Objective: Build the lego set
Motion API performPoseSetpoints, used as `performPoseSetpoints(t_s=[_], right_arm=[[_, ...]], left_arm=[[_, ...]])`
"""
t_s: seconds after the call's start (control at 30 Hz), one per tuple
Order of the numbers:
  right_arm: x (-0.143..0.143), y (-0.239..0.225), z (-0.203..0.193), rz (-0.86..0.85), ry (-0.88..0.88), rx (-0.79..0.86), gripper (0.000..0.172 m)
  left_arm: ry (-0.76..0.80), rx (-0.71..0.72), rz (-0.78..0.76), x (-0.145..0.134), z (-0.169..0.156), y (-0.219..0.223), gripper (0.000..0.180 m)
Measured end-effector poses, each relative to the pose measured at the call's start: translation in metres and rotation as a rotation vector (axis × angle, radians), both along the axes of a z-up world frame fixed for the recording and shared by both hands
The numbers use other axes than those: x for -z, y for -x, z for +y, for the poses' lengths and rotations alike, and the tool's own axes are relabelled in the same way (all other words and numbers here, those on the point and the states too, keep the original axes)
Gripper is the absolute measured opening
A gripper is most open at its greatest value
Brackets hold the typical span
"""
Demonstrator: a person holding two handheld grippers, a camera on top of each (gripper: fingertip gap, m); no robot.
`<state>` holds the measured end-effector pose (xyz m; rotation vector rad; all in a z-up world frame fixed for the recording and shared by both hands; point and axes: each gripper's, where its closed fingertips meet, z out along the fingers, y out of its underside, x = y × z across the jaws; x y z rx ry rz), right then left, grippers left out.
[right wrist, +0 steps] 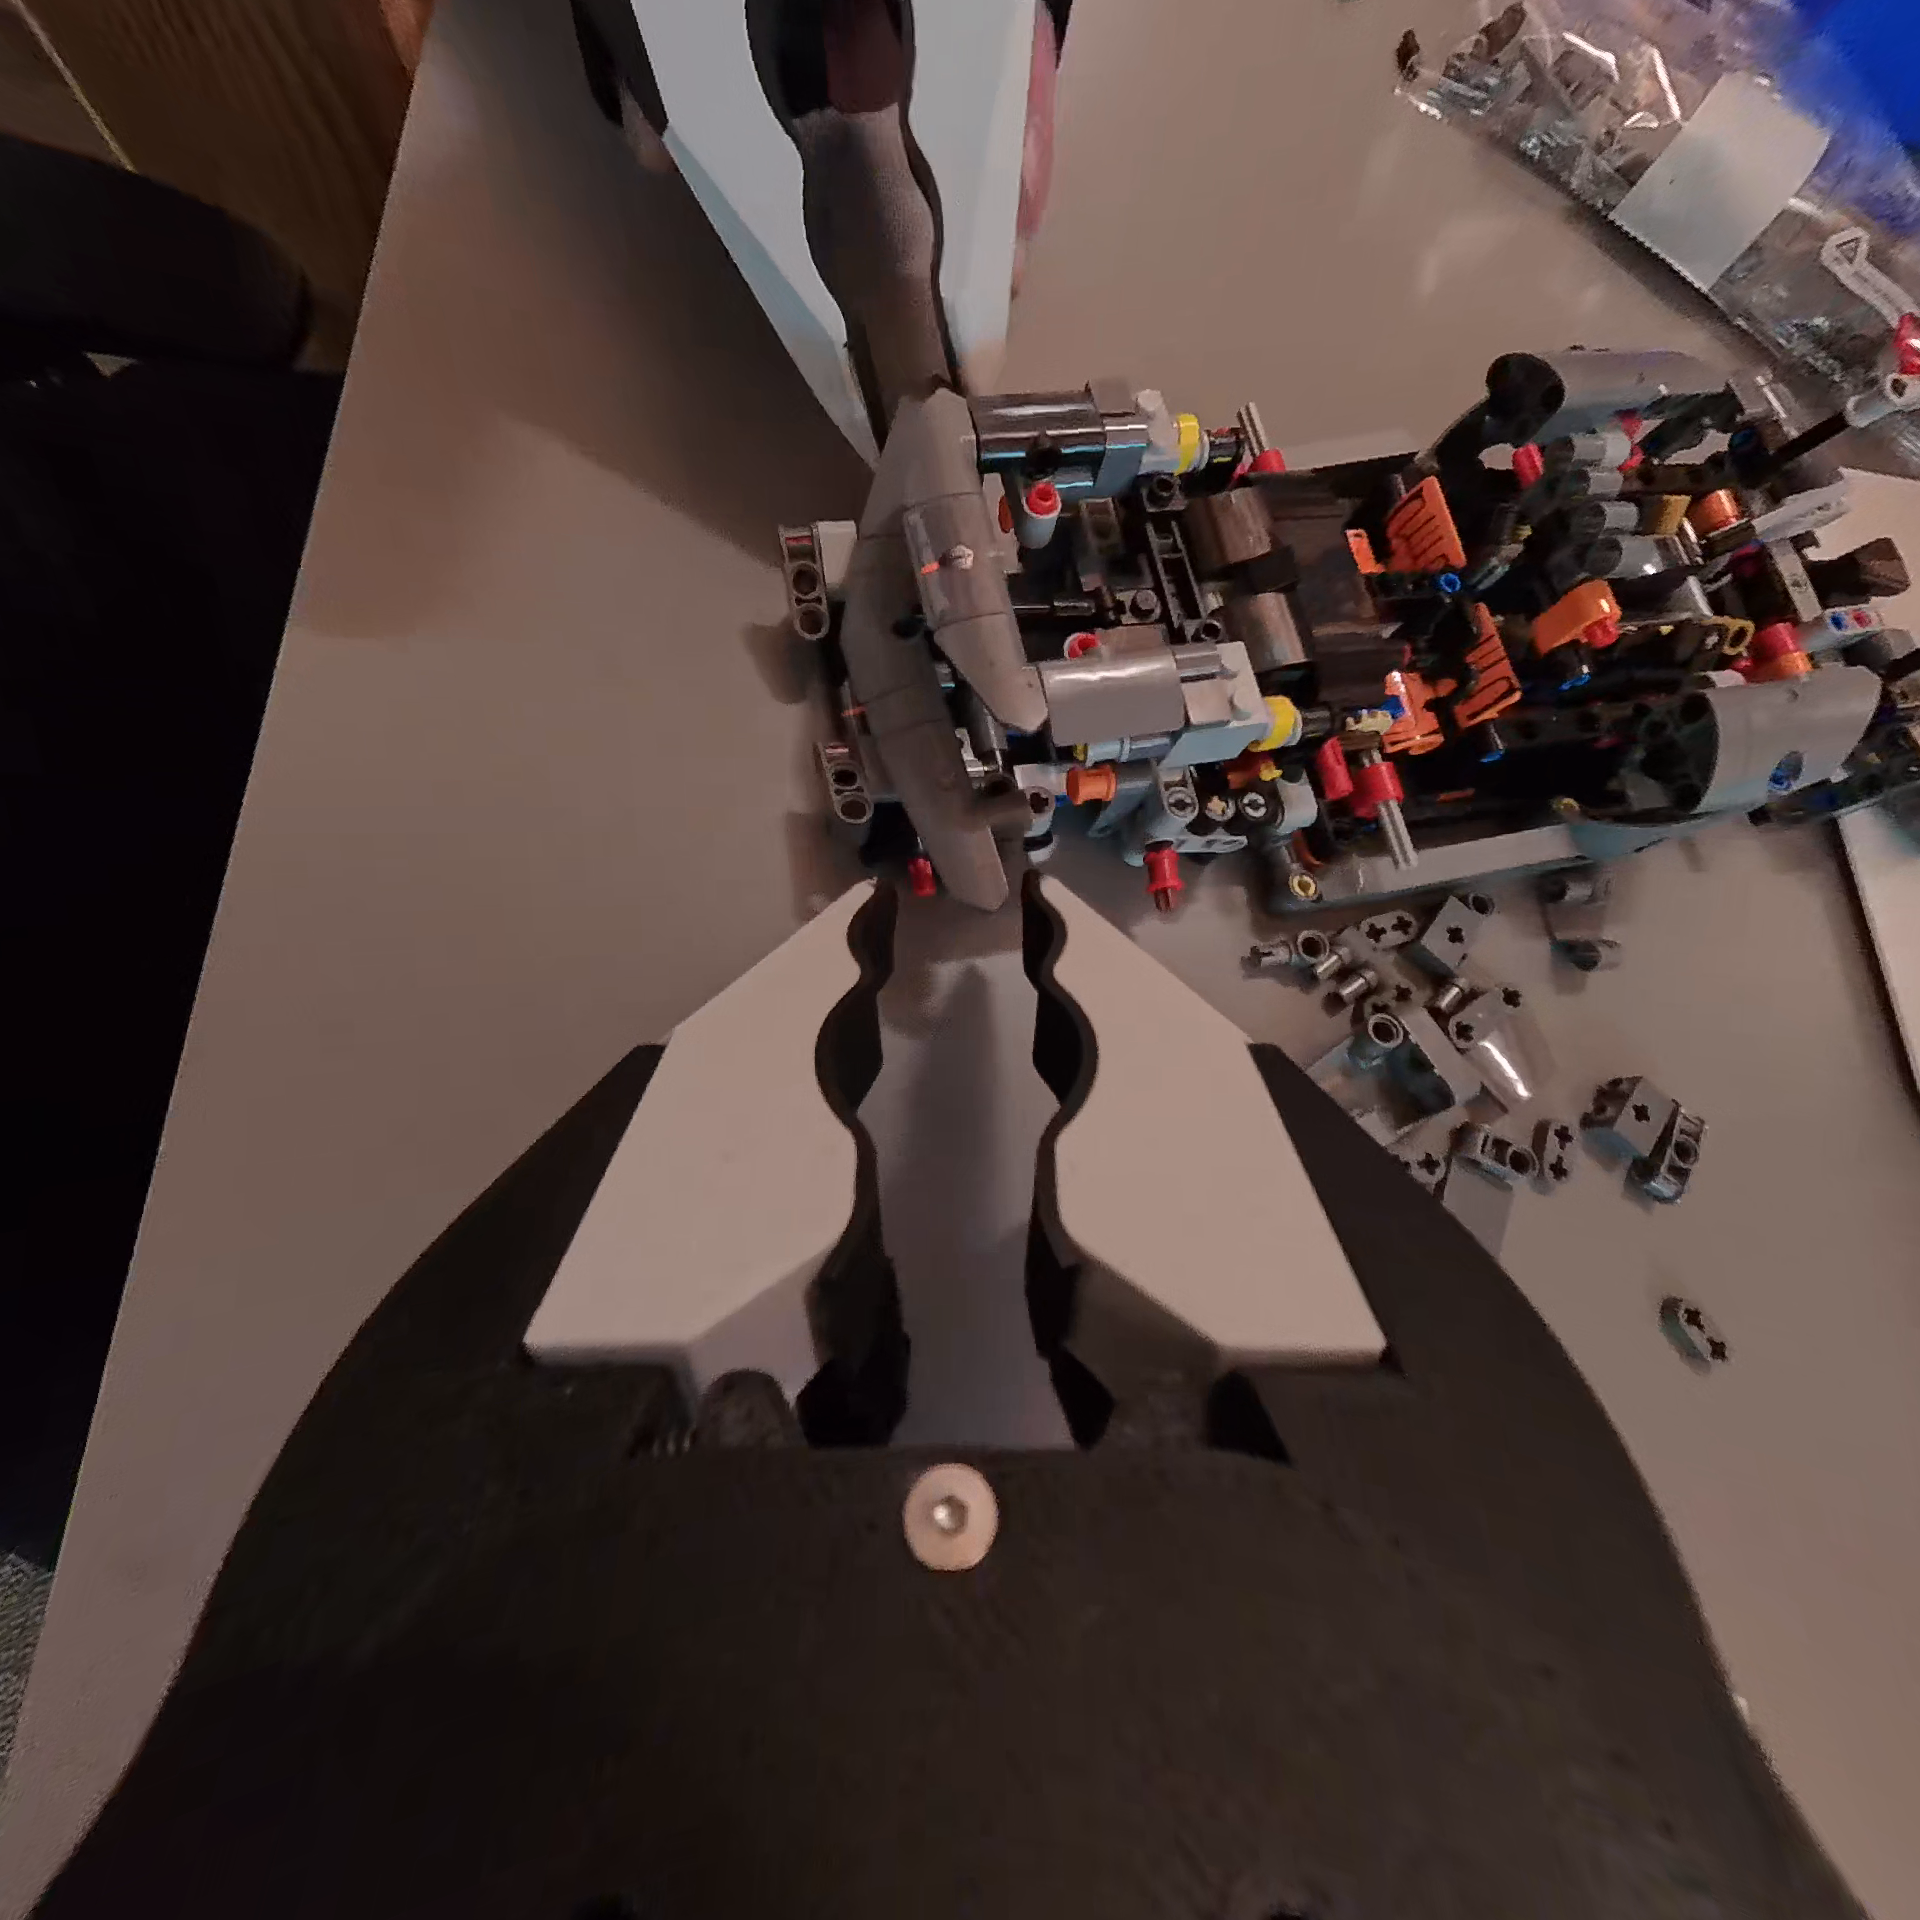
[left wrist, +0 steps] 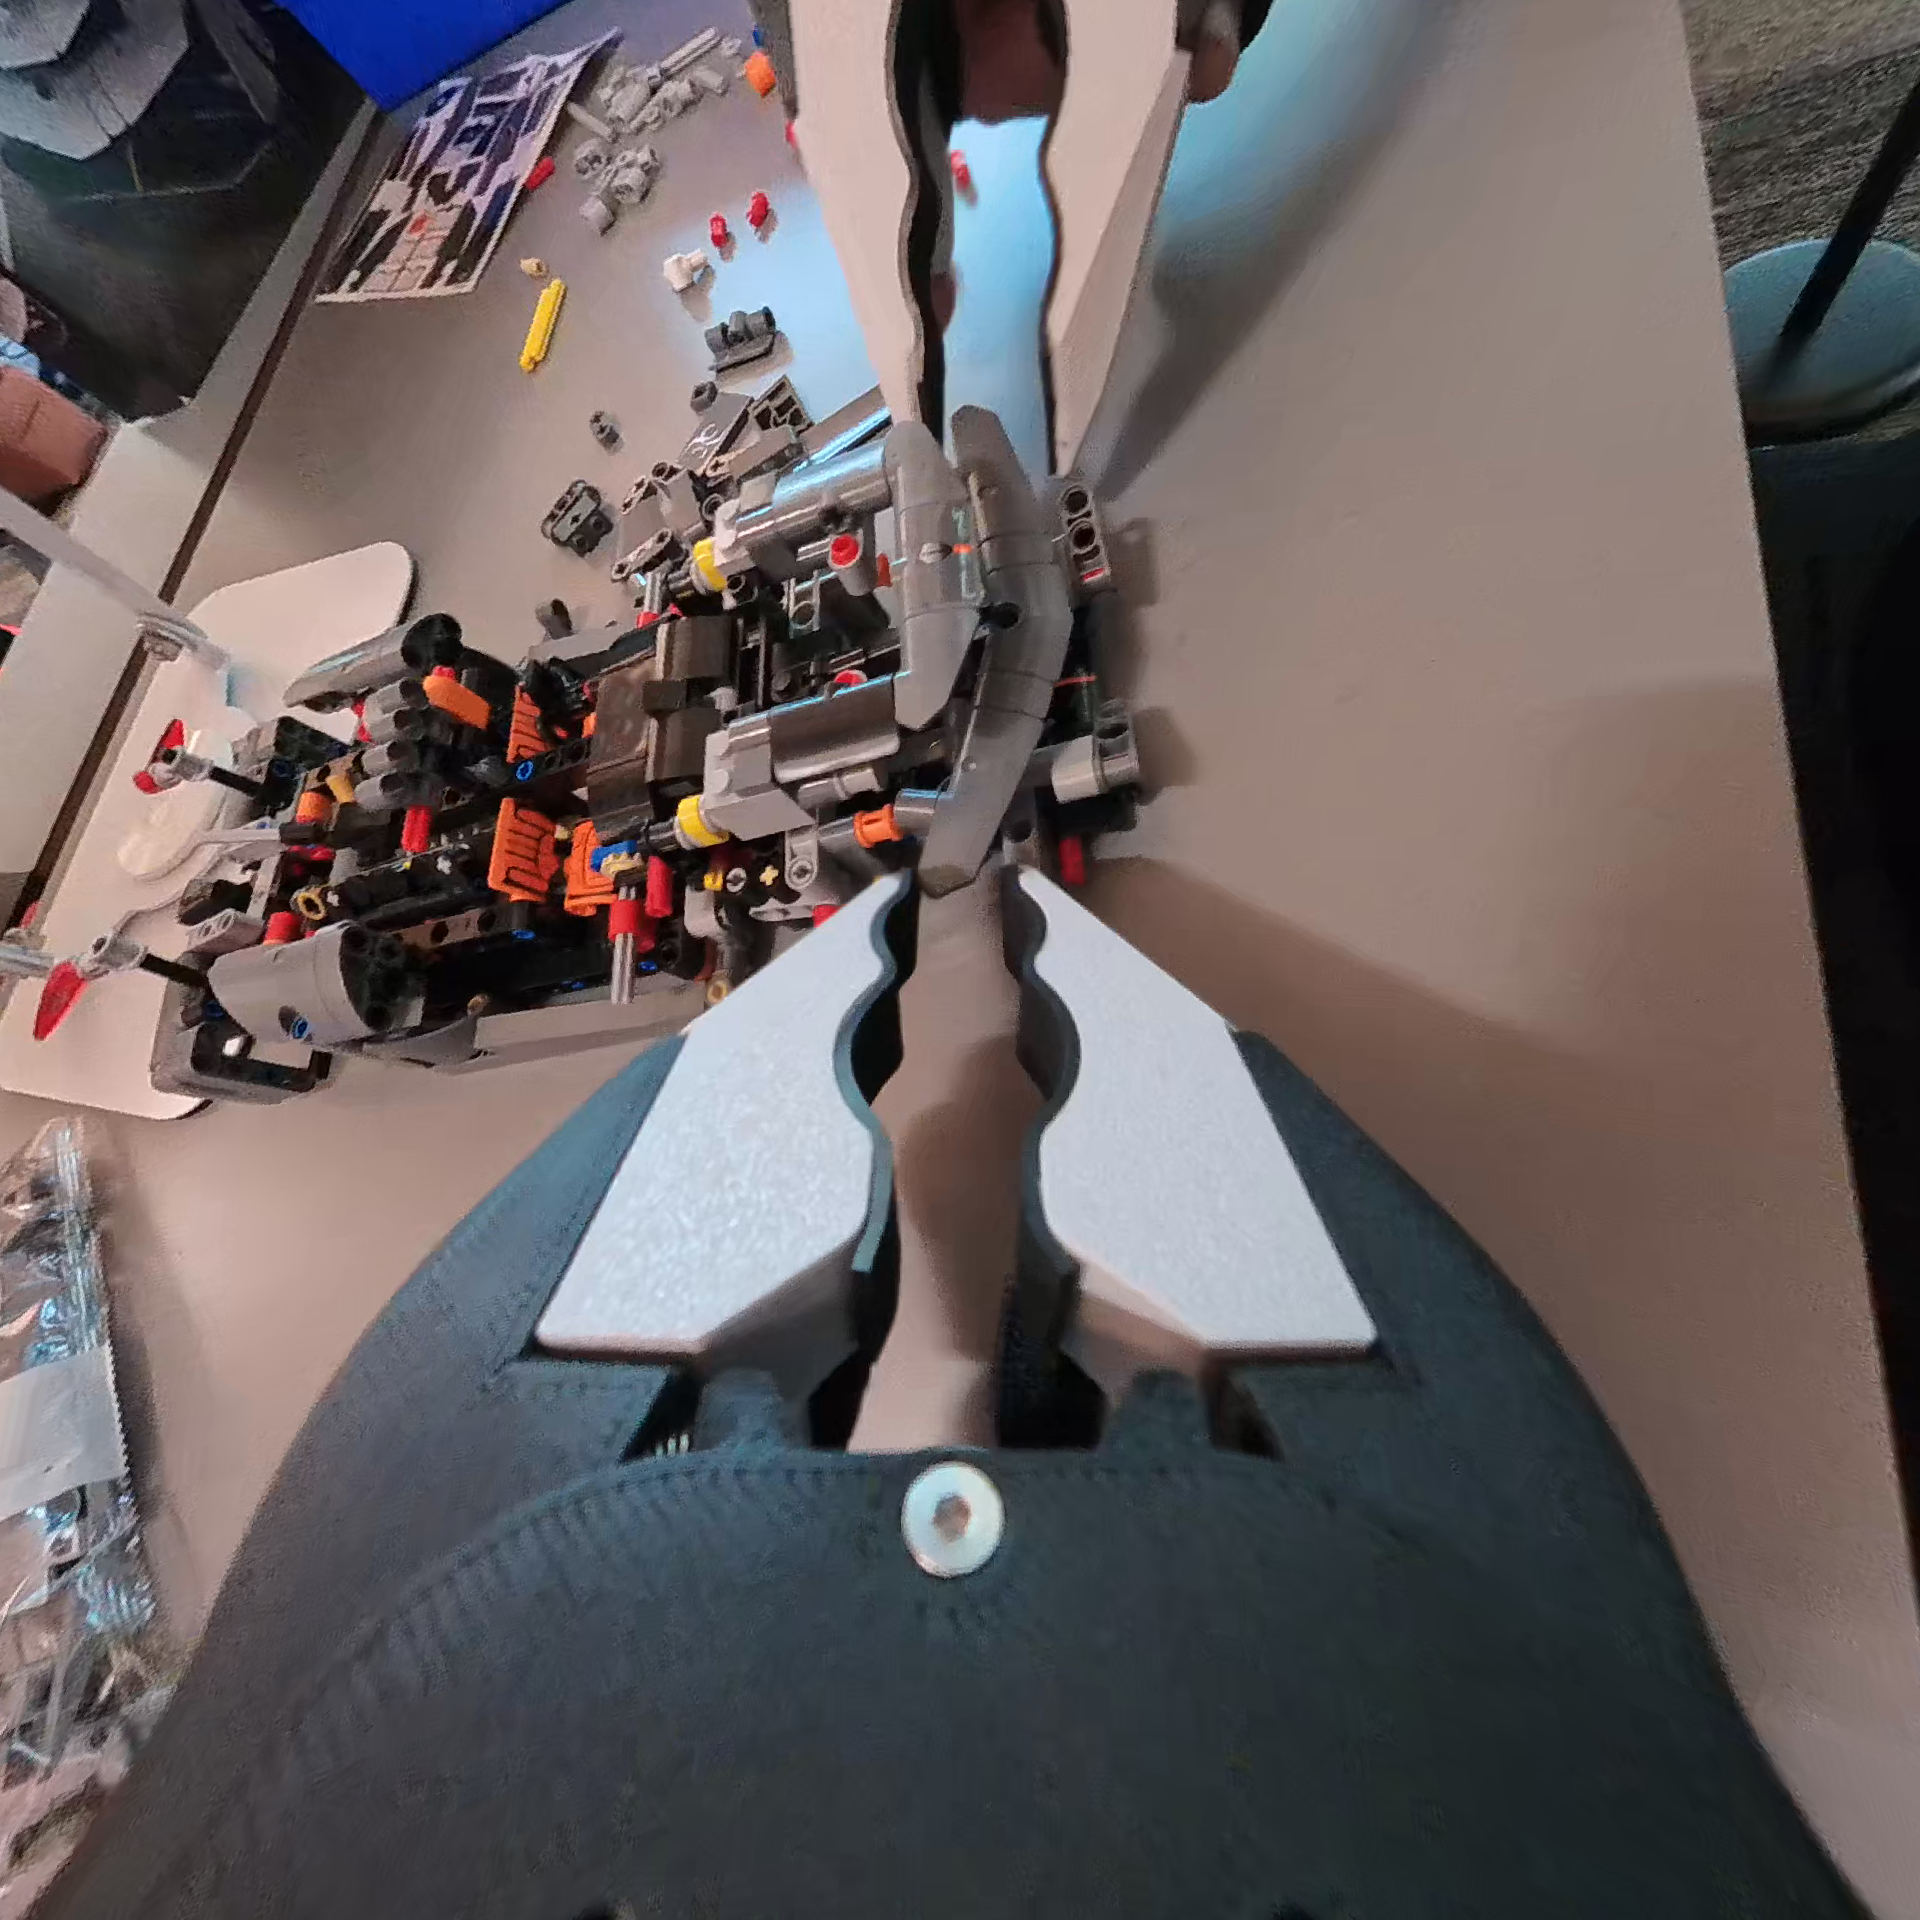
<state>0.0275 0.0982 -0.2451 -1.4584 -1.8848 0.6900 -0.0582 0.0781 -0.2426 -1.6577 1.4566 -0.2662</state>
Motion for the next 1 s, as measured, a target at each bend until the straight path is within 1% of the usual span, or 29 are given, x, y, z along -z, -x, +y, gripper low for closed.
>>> performPoseSetpoints(t_s=[0.2, 0.5, 1.0], right_arm=[[0.002, 0.008, -0.003, 0.0, -0.005, -0.012, 0.011], [0.002, 0.014, -0.013, 0.001, 0.039, -0.044, 0.01], [0.001, 0.041, -0.036, 0.022, 0.07, -0.102, 0.011]], left_arm=[[-0.02, -0.016, -0.006, -0.002, -0.001, 0.001, 0.011], [-0.032, -0.035, 0.001, 0.0, -0.013, 0.007, 0.011], [-0.025, -0.084, 0.008, 0.0, -0.038, 0.033, 0.011]])
